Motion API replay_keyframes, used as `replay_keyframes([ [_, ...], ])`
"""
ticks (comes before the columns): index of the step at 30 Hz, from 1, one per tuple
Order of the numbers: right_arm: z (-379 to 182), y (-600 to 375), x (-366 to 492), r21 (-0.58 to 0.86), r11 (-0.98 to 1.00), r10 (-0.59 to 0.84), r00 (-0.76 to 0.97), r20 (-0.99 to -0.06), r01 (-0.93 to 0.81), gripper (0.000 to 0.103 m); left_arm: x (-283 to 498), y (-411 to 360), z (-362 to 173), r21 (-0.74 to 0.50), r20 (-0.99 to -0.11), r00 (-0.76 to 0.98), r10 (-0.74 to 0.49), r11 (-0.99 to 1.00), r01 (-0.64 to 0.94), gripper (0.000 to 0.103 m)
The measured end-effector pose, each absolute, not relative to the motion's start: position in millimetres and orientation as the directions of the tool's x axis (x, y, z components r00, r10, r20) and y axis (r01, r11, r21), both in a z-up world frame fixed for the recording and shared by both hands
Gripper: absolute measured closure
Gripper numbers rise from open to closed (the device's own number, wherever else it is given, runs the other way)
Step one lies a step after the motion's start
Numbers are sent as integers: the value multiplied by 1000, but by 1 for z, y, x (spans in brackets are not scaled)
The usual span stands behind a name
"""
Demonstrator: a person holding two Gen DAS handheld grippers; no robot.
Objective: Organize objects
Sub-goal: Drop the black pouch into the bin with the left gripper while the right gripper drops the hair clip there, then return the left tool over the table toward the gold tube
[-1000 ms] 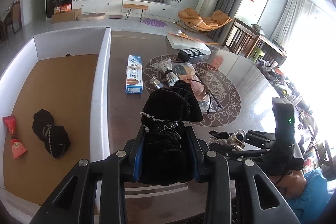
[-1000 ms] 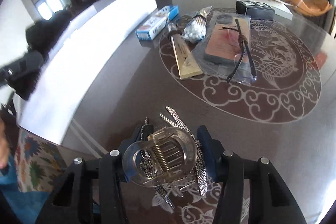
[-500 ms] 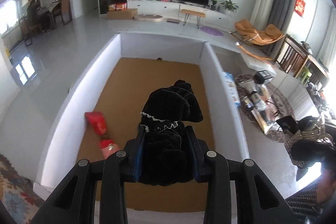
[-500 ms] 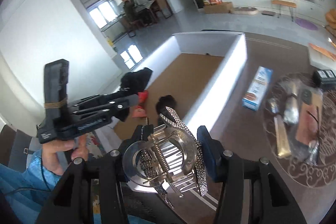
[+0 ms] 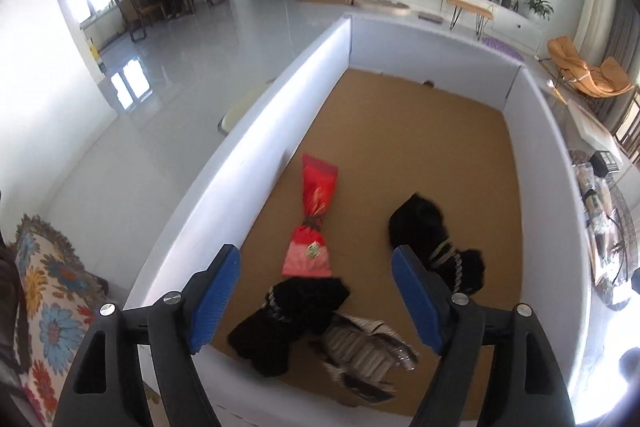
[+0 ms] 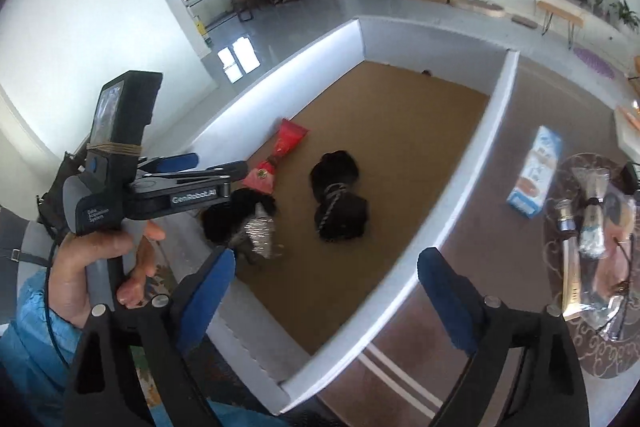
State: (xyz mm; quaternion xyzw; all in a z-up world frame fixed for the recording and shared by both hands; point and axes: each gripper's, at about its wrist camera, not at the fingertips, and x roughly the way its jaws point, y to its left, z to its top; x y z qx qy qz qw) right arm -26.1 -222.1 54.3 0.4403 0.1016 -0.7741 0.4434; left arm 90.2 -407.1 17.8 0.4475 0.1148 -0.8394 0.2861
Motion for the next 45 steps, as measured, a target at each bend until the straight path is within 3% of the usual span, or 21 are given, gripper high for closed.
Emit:
replay_keyframes([
  [6, 44, -126, -49, 211, -724, -567, -391, -725, 657, 9, 63, -358, 50, -1, -759, -563, -328, -864, 504, 26],
  [16, -40, 59, -72, 94, -943, -262, -541, -799, 319, 9, 41, -212, 102, -93, -678, -734, -44, -985, 145, 26],
  [20, -54, 106, -68, 80, -976, -183, -571, -801, 201, 9, 28, -140, 100, -118, -690, -718, 93, -993, -15, 26],
  [25, -51, 130, -70, 102, -987, -155, -582, -798, 123, 9, 13, -61, 61, -145, -742, -637, 206, -978, -148, 26],
  [32, -58, 127, -70, 32, -991, -104, -577, -810, 133, 9, -7, -22, -20, -140, -841, -503, 200, -978, -155, 26],
  [45, -68, 118, -68, -15, -988, -78, -565, -821, 157, 9, -17, -64, -55, -107, -866, -484, 122, -993, -58, 26],
])
